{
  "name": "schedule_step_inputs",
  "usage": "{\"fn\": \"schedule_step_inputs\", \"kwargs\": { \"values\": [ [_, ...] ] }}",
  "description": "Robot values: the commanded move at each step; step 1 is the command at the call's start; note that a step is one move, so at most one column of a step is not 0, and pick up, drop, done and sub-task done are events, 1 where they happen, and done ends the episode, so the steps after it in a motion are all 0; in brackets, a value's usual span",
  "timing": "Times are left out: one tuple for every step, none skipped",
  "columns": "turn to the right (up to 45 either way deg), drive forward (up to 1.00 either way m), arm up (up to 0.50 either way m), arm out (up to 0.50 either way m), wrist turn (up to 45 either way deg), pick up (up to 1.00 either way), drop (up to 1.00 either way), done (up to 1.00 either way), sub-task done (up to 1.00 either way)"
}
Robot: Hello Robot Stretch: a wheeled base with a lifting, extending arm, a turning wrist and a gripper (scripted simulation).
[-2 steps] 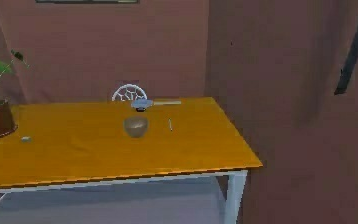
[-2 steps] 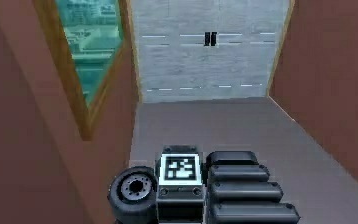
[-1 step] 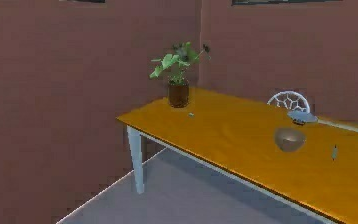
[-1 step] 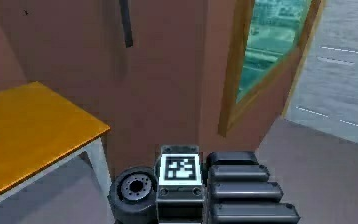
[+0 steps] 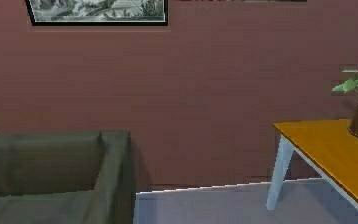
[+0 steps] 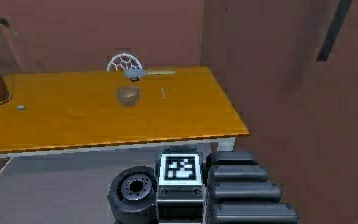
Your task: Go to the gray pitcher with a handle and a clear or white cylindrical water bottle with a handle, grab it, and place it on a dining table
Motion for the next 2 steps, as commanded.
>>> {"fn": "schedule_step_inputs", "kwargs": {
  "values": [
    [-18.0,0.0,0.0,0.0,0.0,0.0,0.0,0.0,0.0],
    [45.0,0.0,0.0,0.0,0.0,0.0,0.0,0.0,0.0]
  ]
}}
